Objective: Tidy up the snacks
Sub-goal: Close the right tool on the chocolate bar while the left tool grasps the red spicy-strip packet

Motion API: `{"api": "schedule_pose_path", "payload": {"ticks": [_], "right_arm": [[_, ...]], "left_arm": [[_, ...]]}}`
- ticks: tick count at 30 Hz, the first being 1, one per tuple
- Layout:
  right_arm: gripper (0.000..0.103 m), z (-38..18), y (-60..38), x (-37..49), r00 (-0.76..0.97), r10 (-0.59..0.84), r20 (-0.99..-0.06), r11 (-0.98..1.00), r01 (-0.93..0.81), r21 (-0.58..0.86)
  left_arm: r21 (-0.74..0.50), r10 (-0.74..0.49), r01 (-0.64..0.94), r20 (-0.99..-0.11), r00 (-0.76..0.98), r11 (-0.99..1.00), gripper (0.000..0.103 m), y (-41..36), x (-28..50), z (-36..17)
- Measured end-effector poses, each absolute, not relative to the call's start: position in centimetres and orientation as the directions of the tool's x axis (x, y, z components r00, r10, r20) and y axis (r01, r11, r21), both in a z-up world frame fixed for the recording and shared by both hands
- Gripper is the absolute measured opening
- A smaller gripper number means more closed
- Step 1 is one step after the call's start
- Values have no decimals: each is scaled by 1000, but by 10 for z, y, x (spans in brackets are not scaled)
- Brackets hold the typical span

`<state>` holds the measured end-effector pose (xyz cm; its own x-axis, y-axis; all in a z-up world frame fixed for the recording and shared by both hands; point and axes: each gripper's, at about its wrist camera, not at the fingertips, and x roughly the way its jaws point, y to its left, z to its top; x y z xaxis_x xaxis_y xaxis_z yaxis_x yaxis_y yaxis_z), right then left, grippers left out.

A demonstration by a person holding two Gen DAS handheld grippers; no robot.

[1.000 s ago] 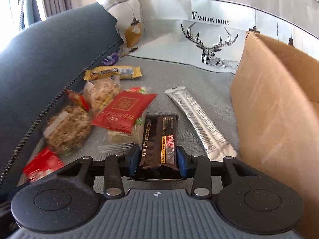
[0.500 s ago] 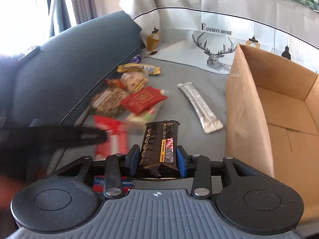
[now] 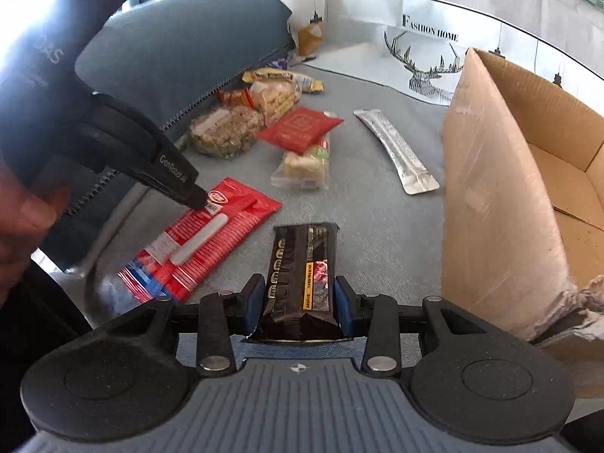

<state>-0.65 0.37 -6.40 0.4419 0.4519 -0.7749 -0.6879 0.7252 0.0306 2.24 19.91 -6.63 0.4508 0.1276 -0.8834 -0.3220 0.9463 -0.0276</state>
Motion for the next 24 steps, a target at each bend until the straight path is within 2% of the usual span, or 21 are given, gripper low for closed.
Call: {"api": "schedule_pose_path", "payload": {"ticks": [1,2,5,7,9,15,19,24], "right_arm": [[42,-65,4,-5,437,453,-777,724,-689,35],[42,-67,5,-4,430,458,-778,722,-690,43],[44,-73,3,-1,426,455,-782,731,-681,55],[47,-78,2,1,416,453,-788,733,-677,64],[49,-80,1,3,410,454,-791,732,-678,68],[52,-81,0,6,408,471,-782,729,-680,84],[52,-84,1,10,406,473,-782,730,-677,90],[52,-86,2,10,412,471,-780,728,-680,81]], "left_arm": [[-32,131,-326,-875,466,945,37,199,23,-64],[-38,127,-321,-870,477,946,42,197,22,-62],[-86,77,-300,-867,492,950,46,195,22,-62],[-103,57,-295,-872,487,950,54,195,27,-63],[-107,49,-296,-879,474,949,58,194,28,-63],[-142,12,-308,-894,448,941,61,200,29,-70],[-110,25,-292,-905,424,950,68,195,33,-72],[-55,41,-220,-912,407,974,70,179,34,-74]]}}
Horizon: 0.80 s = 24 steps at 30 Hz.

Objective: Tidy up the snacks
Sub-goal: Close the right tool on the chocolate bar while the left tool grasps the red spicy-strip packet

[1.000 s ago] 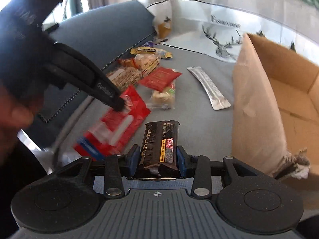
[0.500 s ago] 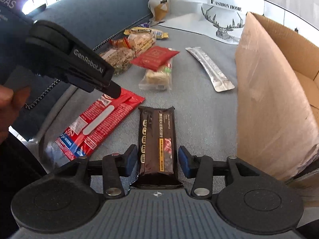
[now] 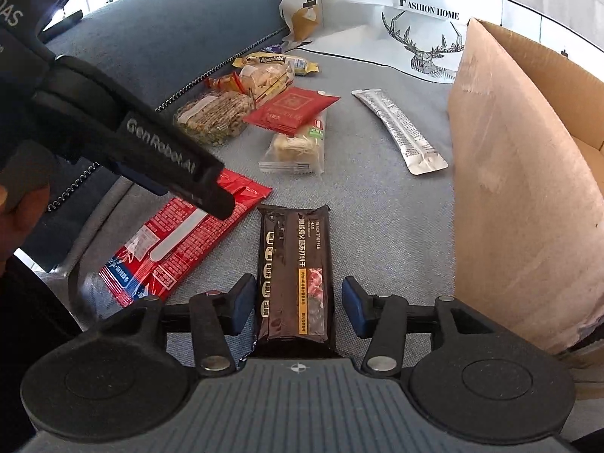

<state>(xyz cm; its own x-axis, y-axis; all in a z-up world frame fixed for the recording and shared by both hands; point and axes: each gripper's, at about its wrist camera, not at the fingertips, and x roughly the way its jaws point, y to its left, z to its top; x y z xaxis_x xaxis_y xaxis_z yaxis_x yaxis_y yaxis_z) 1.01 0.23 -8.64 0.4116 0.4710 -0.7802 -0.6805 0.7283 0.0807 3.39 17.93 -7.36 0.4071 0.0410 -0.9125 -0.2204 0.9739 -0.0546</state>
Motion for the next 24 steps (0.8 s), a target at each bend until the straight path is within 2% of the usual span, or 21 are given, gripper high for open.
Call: {"api": "schedule_pose_path", "payload": {"ticks": [3,4,8,11,15,19,24], "right_arm": [[49,-86,1,9,419,470,-777,725,-685,69],[42,-86,0,9,420,472,-775,725,-686,69],[41,-83,-3,9,430,477,-767,725,-686,66],[41,-81,-6,11,440,472,-764,733,-677,63],[41,-84,-6,14,430,461,-776,745,-663,75],[42,-85,-5,15,422,461,-781,744,-663,81],[42,-87,-7,16,419,459,-783,747,-659,86]], "left_arm": [[-27,53,-199,-922,384,980,70,174,34,-75],[-21,54,-193,-926,373,981,70,172,34,-77],[-19,20,-129,-956,294,991,79,162,32,-84],[-7,26,-116,-960,278,993,80,157,28,-86],[41,83,-156,-957,278,987,79,154,29,-92],[105,135,-115,-947,292,988,78,142,34,-91],[75,110,-125,-948,299,989,70,149,35,-91]]}}
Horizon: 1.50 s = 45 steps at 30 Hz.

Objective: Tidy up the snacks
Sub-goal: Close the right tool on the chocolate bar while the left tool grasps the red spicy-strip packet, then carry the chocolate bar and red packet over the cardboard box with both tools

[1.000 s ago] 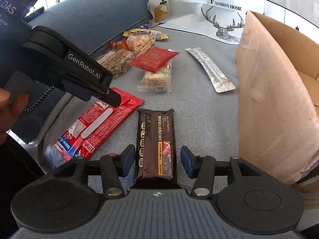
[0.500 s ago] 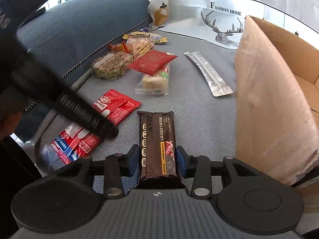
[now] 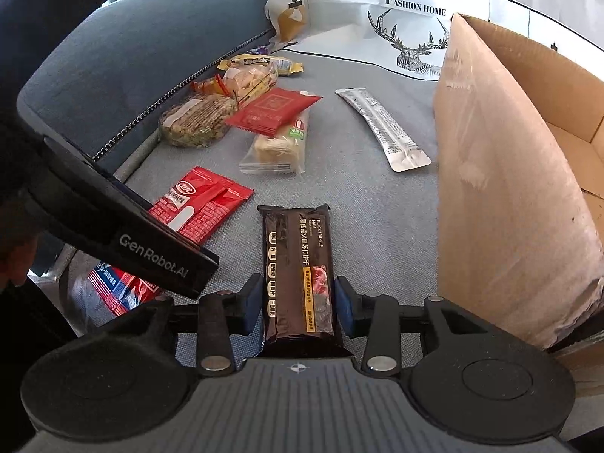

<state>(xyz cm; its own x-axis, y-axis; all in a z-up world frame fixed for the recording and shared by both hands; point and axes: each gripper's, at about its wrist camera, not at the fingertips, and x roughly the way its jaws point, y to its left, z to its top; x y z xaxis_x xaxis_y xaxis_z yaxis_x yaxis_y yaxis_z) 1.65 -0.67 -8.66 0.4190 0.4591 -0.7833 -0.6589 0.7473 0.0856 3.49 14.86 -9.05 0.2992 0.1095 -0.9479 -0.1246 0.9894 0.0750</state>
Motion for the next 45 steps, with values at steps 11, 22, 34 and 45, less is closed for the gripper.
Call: {"api": "schedule_pose_path", "payload": {"ticks": [11,22,34,45], "right_arm": [[41,-81,-10,11,451,470,-759,751,-656,76],[41,-76,-14,9,474,485,-735,757,-648,83],[40,-47,-28,2,566,533,-629,771,-632,85],[40,-4,-44,-1,628,570,-530,779,-618,105]], "left_arm": [[24,90,-178,-923,374,984,48,158,28,-78],[-38,89,-251,-875,476,967,48,169,20,-60],[-92,126,-288,-745,655,953,48,171,1,-33],[-75,198,-327,-664,722,942,48,162,-5,-7]]}}
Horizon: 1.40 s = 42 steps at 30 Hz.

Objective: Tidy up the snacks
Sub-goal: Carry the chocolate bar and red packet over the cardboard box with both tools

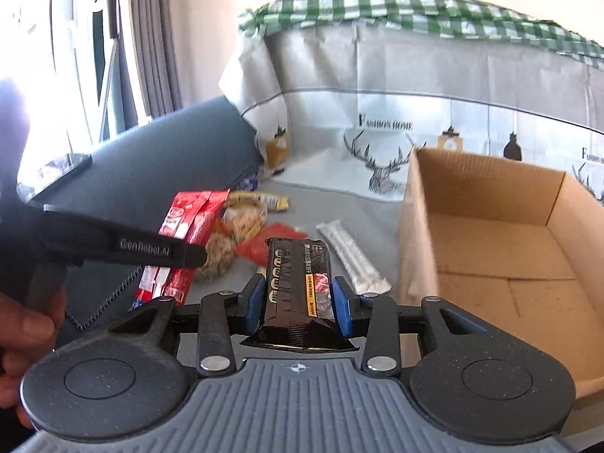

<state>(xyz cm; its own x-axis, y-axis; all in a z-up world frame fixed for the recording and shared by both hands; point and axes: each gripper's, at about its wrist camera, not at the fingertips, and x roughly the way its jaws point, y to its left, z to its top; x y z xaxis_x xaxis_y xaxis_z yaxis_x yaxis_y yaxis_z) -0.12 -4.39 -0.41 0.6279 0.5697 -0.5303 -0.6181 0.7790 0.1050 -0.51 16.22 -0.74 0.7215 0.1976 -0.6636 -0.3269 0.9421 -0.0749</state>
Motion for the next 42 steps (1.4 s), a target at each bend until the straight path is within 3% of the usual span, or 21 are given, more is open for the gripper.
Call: {"api": "schedule_pose_path", "payload": {"ticks": [12,20,33,42], "right_arm": [[40,49,-108,28,740,540,-402,838,-516,176],[40,77,-152,72,807,471,-356,879,-463,115],[40,44,-214,109,857,327,-398,944,-318,91],[40,31,-223,123,847,292,-443,953,-297,62]], "left_arm": [[-110,182,-296,-575,797,949,48,143,0,17],[-130,87,-182,-527,845,975,48,101,23,23],[-165,28,-132,-515,856,977,48,54,56,20],[-204,3,-105,-446,895,973,48,30,85,25]]}}
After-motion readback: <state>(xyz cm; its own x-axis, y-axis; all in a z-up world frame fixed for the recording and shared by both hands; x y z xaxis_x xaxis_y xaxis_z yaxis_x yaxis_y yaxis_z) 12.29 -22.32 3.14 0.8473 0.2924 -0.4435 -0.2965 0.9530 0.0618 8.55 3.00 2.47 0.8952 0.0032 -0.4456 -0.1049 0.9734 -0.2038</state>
